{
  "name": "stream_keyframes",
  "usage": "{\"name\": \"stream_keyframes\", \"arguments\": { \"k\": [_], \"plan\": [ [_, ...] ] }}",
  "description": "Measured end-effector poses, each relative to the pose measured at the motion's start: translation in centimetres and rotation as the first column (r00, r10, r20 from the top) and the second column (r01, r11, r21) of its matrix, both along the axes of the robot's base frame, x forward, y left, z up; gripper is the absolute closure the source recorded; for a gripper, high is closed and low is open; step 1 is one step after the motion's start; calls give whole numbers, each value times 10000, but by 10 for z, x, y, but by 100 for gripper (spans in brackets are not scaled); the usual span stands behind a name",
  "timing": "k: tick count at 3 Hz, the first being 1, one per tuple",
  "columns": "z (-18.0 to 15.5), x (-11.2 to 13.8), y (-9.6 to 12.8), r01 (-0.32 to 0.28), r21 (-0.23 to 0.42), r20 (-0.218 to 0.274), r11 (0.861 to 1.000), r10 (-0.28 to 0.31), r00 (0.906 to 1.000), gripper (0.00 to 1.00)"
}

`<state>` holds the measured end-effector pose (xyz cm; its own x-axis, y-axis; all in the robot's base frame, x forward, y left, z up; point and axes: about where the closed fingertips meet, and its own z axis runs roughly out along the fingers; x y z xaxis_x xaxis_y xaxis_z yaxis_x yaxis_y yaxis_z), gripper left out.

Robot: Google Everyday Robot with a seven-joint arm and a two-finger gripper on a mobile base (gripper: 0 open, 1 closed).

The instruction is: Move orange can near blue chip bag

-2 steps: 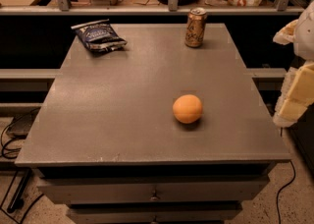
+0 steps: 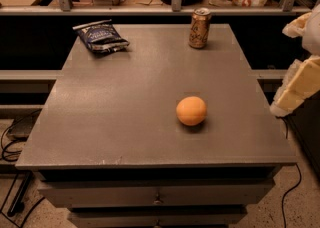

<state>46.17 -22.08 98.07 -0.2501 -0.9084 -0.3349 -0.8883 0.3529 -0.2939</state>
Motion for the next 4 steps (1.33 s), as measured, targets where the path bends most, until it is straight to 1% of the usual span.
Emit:
{"name": "stream_keyframes", "arguments": {
  "k": [1,2,3,4],
  "plan": [
    [7,29,-5,534,1108,1051,9924,-651,9923,0],
    [7,73,-13,1161,1836,1969,9761,-1522,9685,0],
    [15,83,-13,1178,1968,2406,9733,-1645,9566,0],
    [15,83,-13,1177,1968,2407,9733,-1643,9566,0]
  ]
}}
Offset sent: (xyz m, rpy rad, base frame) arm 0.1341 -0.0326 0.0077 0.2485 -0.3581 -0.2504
